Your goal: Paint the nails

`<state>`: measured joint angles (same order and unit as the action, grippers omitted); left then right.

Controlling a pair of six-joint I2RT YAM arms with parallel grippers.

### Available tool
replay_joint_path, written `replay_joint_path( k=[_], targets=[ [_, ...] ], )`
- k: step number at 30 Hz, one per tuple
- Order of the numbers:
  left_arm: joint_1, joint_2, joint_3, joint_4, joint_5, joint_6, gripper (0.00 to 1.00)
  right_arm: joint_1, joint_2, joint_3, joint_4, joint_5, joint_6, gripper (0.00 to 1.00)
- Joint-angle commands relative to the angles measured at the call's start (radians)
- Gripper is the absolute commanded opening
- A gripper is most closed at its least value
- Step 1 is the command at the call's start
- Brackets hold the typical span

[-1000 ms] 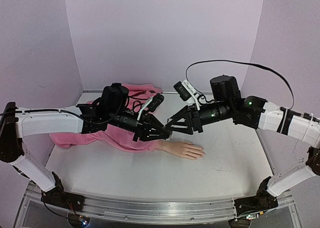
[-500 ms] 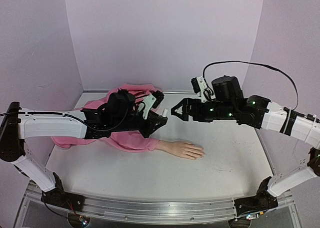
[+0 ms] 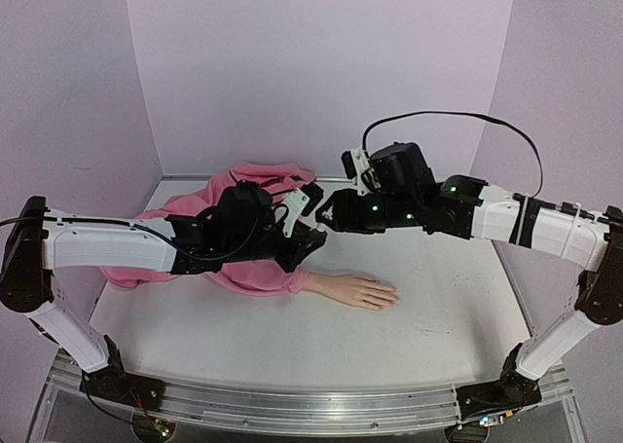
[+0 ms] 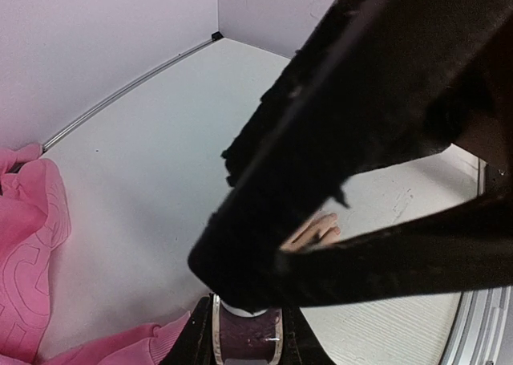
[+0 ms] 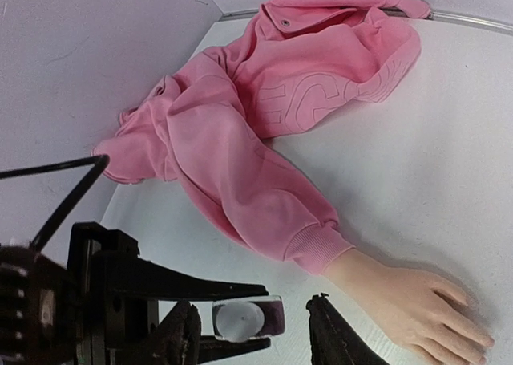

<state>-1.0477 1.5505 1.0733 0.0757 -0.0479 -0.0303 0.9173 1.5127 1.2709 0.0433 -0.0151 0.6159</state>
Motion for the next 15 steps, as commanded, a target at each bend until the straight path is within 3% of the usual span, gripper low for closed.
replay_joint_path(
  k=[1, 6, 9, 10, 11, 13, 15],
  targets=[
    [-0.005, -0.002, 0.061, 0.035, -0.019, -0.013, 0.0, 0.006, 0.041, 0.059, 0.016, -0.022, 0.003, 0.4],
    [-0.005, -0.023, 0.063, 0.031, -0.019, -0.023, 0.0, 0.004, 0.057, 0.045, 0.055, -0.099, -0.006, 0.32],
    [-0.002, -0.039, 0.062, 0.028, 0.034, -0.041, 0.0, 0.001, 0.048, 0.032, 0.064, -0.133, -0.04, 0.19],
    [-0.001, -0.046, 0.06, 0.026, 0.095, -0.046, 0.0, -0.006, 0.039, 0.022, 0.065, -0.154, -0.065, 0.1],
    [0.007, -0.054, 0.056, 0.028, 0.161, -0.056, 0.0, -0.019, 0.029, 0.008, 0.077, -0.209, -0.101, 0.0],
    [0.034, -0.068, 0.046, 0.029, 0.394, -0.064, 0.0, -0.054, 0.01, -0.045, 0.159, -0.434, -0.193, 0.0],
    [0.07, -0.082, 0.039, 0.029, 0.618, -0.052, 0.0, -0.079, 0.007, -0.07, 0.223, -0.768, -0.312, 0.0]
  ],
)
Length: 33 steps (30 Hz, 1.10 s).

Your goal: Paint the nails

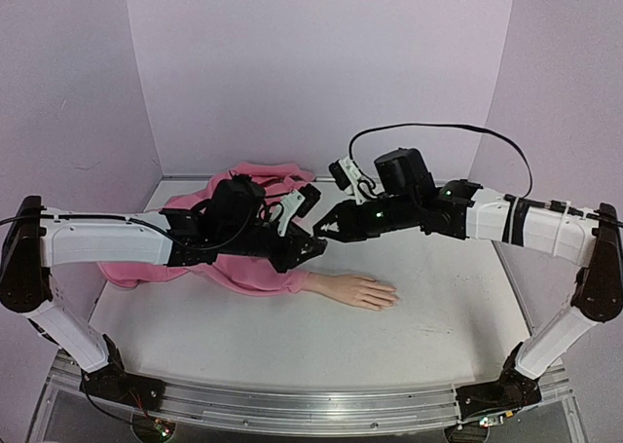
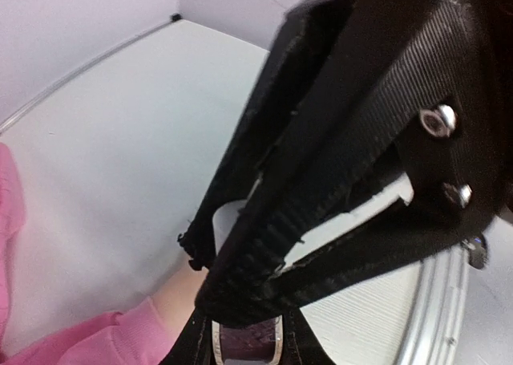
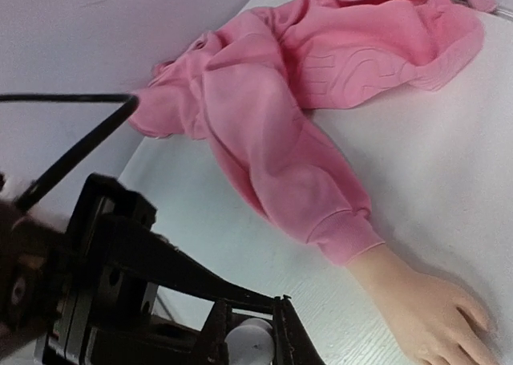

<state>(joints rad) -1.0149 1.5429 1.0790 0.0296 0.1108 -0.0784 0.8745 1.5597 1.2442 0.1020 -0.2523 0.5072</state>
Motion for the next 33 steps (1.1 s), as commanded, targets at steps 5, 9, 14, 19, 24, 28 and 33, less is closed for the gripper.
replay_joint_path(
  k=[5, 9, 14, 19, 24, 28, 33],
  targets=[
    [0.124, -0.081, 0.043, 0.075, 0.831, -0.012, 0.0, -0.048, -0.038, -0.051, 0.161, -0.842, -0.31, 0.0],
    [0.141, -0.059, 0.061, 0.076, 0.84, -0.001, 0.0, -0.084, -0.056, -0.057, 0.124, -0.824, -0.329, 0.0],
    [0.139, -0.027, 0.081, 0.076, 0.634, -0.025, 0.0, -0.131, -0.124, -0.077, 0.105, -0.574, -0.299, 0.55],
    [0.071, -0.056, 0.033, 0.072, 0.096, 0.067, 0.0, -0.14, -0.184, -0.053, 0.047, -0.218, -0.176, 0.84],
    [0.004, -0.025, 0.071, 0.072, -0.222, 0.142, 0.0, -0.128, -0.165, 0.021, -0.022, -0.021, -0.016, 0.82],
    [-0.017, 0.023, 0.119, 0.073, -0.301, 0.134, 0.0, -0.093, -0.119, 0.089, -0.094, 0.139, 0.065, 0.68],
    [-0.034, 0.069, 0.157, 0.071, -0.323, 0.131, 0.0, -0.062, -0.048, 0.145, -0.097, 0.171, 0.086, 0.62]
  ],
)
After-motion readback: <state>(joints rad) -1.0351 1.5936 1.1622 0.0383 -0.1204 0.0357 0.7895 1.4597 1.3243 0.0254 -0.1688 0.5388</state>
